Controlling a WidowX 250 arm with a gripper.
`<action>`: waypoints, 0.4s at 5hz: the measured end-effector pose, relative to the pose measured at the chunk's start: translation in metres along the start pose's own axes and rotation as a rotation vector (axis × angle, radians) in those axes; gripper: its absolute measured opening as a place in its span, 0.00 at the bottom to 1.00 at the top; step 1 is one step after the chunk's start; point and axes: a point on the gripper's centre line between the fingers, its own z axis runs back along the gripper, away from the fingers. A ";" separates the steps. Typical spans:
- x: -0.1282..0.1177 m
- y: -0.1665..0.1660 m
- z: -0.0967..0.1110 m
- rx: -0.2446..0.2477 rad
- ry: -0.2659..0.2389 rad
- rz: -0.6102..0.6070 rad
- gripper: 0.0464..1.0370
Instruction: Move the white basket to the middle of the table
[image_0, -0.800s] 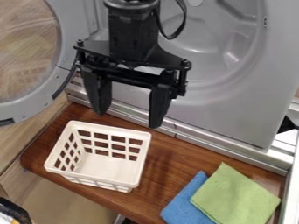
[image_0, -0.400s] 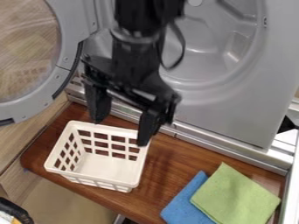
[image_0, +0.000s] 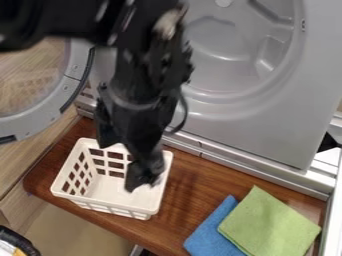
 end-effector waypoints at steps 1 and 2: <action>-0.006 0.009 -0.029 -0.030 -0.007 -0.174 0.96; -0.002 0.011 -0.049 -0.096 -0.019 -0.301 0.96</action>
